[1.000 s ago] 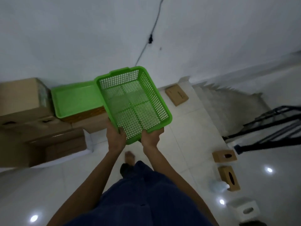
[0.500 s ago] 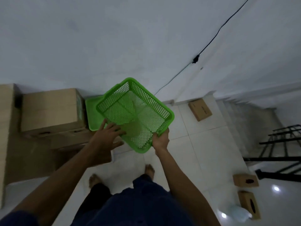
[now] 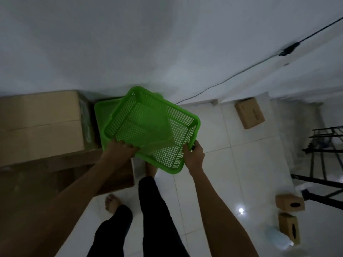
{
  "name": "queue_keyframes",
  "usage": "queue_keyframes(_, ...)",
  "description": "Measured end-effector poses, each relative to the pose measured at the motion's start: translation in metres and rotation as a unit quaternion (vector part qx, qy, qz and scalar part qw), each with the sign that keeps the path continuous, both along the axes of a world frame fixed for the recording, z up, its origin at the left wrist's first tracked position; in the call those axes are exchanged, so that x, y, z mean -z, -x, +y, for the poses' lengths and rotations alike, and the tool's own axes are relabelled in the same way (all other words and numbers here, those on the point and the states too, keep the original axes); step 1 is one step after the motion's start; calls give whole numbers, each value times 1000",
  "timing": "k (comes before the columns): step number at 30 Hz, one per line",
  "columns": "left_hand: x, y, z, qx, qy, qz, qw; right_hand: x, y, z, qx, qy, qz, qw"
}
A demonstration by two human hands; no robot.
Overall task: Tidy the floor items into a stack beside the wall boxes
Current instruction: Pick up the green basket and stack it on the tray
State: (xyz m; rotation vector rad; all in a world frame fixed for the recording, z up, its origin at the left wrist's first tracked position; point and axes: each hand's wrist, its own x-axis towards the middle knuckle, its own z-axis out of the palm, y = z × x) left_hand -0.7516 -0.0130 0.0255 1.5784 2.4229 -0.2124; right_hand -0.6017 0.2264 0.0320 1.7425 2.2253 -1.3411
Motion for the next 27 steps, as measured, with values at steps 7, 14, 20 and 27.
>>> queue_keyframes(7,61,-29,20,-149,9,-6,989,63,17,-6,-15,37,-23,999)
queue_keyframes(14,83,-31,38,-244,108,-74,961,93,37,-19,103,181,36,978)
queue_keyframes(20,90,-11,52,-290,157,-127,935,114,64,-8,90,250,-1,964)
queue_keyframes(27,108,4,53,-286,179,-166,927,132,68,-1,49,302,-73,949)
